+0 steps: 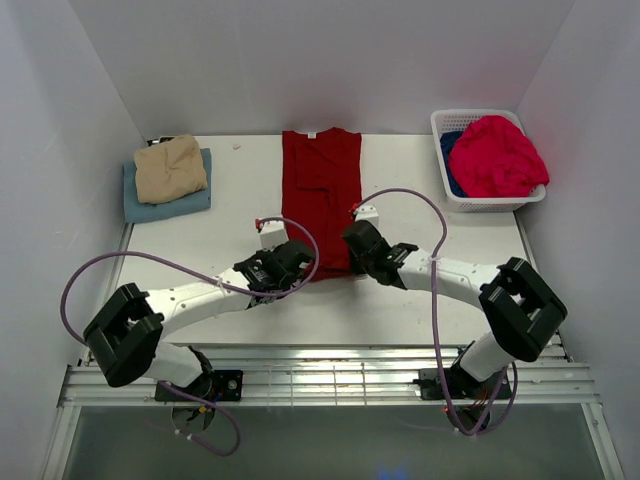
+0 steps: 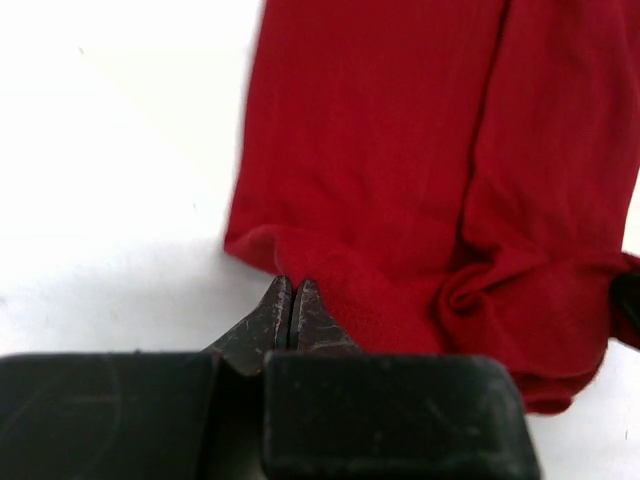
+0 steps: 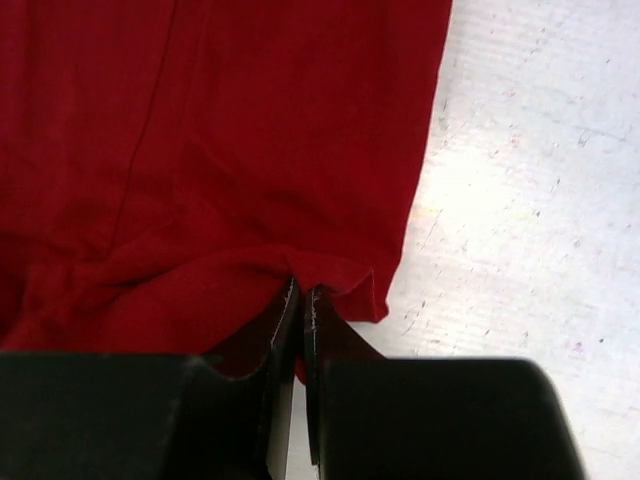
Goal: Fold and stack the t-shirts
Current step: Grab the bottom of the folded rectangular tshirt with both arms
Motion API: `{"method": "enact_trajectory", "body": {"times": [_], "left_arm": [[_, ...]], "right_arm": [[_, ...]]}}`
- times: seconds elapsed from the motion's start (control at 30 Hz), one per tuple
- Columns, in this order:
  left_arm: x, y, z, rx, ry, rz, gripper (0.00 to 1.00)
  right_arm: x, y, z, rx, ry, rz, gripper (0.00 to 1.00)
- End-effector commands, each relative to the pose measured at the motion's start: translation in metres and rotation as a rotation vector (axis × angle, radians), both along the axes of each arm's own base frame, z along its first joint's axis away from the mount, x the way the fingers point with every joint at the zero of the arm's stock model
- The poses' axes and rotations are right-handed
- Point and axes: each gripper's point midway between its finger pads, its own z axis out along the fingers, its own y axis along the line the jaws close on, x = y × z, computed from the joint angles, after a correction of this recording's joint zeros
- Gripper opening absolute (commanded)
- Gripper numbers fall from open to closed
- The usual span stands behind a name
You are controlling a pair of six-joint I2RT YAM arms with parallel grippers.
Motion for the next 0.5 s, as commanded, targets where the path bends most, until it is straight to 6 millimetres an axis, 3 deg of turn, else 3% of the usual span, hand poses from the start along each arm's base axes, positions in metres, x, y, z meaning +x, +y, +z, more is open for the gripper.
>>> {"method": "enact_trajectory", "body": {"times": [0.0, 0.13, 0.33, 0.47], "left_arm": [[0.033, 0.002, 0.023, -0.019, -0.085, 0.001, 0.0], [0.066, 0.006, 0.011, -0.017, -0.085, -0.002, 0.0], [0.114, -0.006, -0.011, 0.016, -0.074, -0.047, 0.0], [0.142, -0.013, -0.005, 0.016, -0.113, -0.062, 0.0]], "right_arm": [[0.029, 0.002, 0.014, -0.006, -0.038, 0.0, 0.08], [0.055, 0.001, 0.015, -0.007, -0.032, -0.005, 0.08], [0.103, 0.008, 0.012, -0.02, -0.032, 0.0, 0.08], [0.128, 0.016, 0.021, -0.008, -0.05, 0.019, 0.08]]}}
